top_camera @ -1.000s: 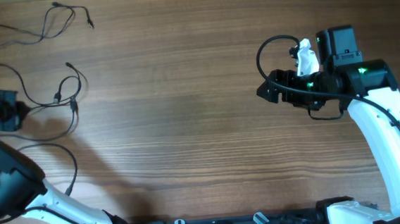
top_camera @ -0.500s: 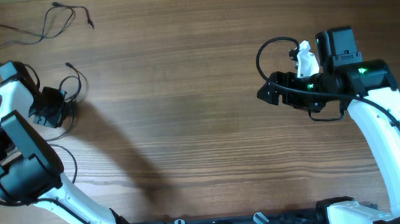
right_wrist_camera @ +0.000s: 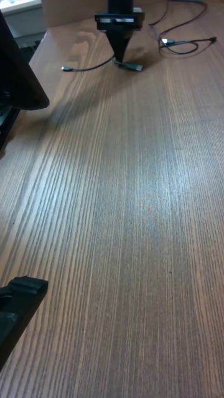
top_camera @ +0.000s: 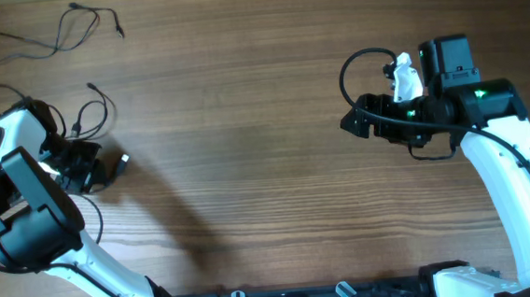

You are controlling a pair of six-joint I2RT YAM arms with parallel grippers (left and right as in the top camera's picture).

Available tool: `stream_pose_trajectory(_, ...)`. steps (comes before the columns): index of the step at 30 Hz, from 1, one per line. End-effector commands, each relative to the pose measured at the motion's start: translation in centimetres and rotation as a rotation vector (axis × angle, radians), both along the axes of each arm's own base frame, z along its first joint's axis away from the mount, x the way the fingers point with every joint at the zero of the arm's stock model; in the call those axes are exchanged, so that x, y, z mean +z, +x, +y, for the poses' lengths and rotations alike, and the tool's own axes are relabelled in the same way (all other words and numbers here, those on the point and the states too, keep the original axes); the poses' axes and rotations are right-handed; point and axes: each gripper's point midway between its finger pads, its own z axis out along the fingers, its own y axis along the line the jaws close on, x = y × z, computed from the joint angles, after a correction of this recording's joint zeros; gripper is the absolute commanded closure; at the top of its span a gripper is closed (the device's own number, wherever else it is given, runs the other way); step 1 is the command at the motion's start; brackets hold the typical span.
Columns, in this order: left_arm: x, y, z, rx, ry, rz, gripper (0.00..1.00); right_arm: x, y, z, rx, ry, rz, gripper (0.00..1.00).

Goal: Untangle cables

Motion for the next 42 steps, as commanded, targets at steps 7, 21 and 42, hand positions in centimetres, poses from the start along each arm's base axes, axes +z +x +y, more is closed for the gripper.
stream_pose_trajectory(7,1.2,-1.8,1.9,0.073,0.019,0.007,0.96,-0.2,0.0,-0.1,0.015,-0.019,-0.001,0.12)
stream_pose_trajectory(21,10.8,1.9,-0.9,-0.090,-0.155,-0.470,0.96,-0.2,-0.2,0.0,0.016,-0.010,0.009,0.12)
stream_pose_trajectory(42,26.2,-3.7,-17.8,-0.778,-0.122,-0.882,0.00,4.7,-4.2,-0.4,-0.006,0.009,-0.106,0.07)
